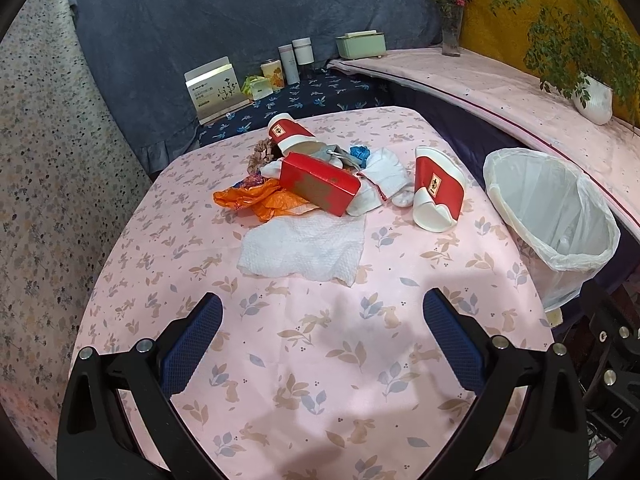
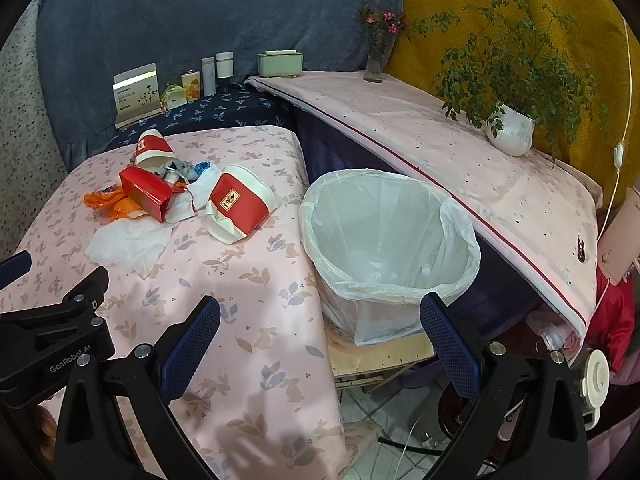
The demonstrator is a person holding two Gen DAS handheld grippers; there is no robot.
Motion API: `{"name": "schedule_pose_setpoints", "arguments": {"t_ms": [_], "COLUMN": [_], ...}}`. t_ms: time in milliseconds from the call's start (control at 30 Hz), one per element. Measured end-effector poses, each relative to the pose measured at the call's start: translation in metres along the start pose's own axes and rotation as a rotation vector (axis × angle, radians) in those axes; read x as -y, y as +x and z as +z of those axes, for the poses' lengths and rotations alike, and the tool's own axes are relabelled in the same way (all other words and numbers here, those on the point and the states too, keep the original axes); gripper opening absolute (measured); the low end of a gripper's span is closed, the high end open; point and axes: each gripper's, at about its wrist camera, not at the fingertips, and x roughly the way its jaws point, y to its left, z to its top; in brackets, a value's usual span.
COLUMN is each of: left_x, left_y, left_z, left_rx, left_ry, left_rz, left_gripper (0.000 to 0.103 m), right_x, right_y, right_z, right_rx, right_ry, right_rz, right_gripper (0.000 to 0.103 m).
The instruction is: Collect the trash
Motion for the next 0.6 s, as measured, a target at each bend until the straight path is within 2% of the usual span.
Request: {"name": "schedule_pose_setpoints", "arguments": {"t_ms": [600], "left_x": [0.0099], "left_y": [-0.005], "left_z": [0.0053], "left_rx": [-0.009], "left_ry": [0.013], "left_rz": [-0.001], "left_gripper": [0.096], "right_x": [0.0052], "right_y": [-0.0048], "right_z": [0.0042], "right_rx": [-0.01], "right_ry": [0.023], "right_rz": [-0.014], "right_gripper": [0.096]}}
